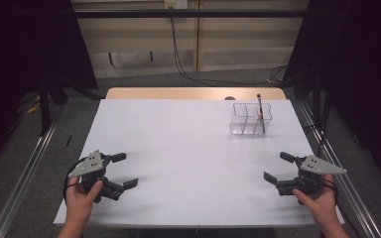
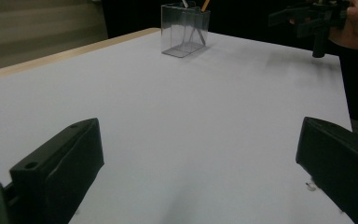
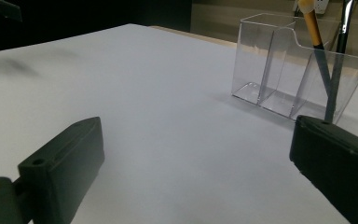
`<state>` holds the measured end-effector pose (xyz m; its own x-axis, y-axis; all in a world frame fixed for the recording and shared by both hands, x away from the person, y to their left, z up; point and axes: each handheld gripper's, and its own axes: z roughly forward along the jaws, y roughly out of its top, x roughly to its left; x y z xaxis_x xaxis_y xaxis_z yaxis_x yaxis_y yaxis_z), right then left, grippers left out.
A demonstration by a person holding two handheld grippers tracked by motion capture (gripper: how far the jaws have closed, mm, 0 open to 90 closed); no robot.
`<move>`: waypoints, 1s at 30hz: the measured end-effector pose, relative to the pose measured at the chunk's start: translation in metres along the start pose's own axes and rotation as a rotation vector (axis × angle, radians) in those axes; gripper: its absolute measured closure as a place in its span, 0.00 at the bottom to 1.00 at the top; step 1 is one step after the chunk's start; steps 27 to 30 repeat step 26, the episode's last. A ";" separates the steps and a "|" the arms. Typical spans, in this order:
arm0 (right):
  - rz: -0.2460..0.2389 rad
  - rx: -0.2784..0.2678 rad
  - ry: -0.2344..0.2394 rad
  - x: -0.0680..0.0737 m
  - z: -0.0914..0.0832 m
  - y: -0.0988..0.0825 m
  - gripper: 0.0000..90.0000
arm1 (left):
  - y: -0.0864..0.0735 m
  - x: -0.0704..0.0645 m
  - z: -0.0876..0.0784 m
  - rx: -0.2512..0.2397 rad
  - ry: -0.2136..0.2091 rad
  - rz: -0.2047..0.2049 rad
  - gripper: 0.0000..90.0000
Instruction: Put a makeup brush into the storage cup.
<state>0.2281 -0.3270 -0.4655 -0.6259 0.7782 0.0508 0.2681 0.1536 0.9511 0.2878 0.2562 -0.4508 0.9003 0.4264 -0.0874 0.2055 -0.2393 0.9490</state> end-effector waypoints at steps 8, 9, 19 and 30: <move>0.004 0.007 -0.005 -0.001 -0.004 -0.003 0.03 | 0.000 0.000 0.000 0.001 0.003 0.003 0.01; 0.002 0.007 -0.007 -0.001 -0.005 -0.003 0.03 | 0.000 0.000 -0.001 -0.002 0.001 0.002 0.01; 0.000 -0.003 -0.020 -0.002 -0.011 -0.003 0.03 | 0.000 0.000 -0.001 0.000 0.002 0.007 0.01; -0.005 -0.006 -0.015 -0.002 -0.011 -0.003 0.03 | 0.000 0.000 0.000 0.007 -0.001 0.008 0.01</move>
